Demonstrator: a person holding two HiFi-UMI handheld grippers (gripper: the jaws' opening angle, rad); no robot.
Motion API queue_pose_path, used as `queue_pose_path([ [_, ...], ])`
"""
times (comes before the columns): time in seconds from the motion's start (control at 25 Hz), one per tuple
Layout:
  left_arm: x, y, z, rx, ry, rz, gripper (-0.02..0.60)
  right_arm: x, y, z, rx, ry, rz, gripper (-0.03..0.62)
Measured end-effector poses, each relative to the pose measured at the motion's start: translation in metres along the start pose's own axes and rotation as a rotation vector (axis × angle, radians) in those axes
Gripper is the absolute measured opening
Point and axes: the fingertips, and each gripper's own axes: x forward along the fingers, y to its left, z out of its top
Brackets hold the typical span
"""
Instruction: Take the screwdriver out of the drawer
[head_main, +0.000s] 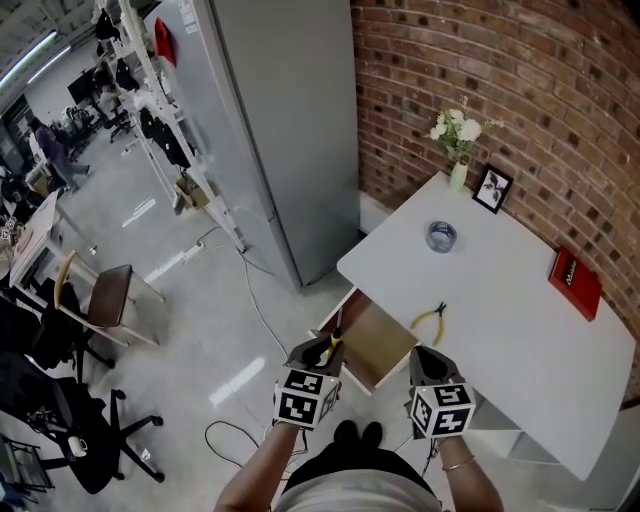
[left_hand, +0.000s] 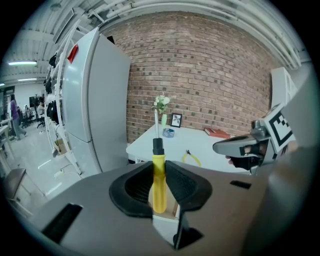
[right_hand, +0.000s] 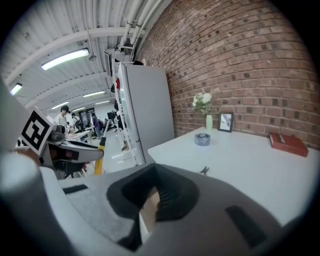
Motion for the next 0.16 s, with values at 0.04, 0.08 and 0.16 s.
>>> queue_pose_path([
  [0.04,-0.0001,-0.0002,-0.0009,0.0,0.002,-0.001,0.071,-0.0002,0.0002,-0.0001,0.0,0.0,-0.001,0.002],
  [0.08,-0.0001,-0.0007,-0.0015,0.0,0.004,-0.002,0.071,-0.0005,0.0002,-0.0001,0.0,0.001,-0.002,0.002],
  [0.16,0.0,-0.0017,-0.0025,0.0,0.007,-0.004,0.071,-0.0011,0.0003,-0.0001,0.001,0.001,-0.004,0.002],
])
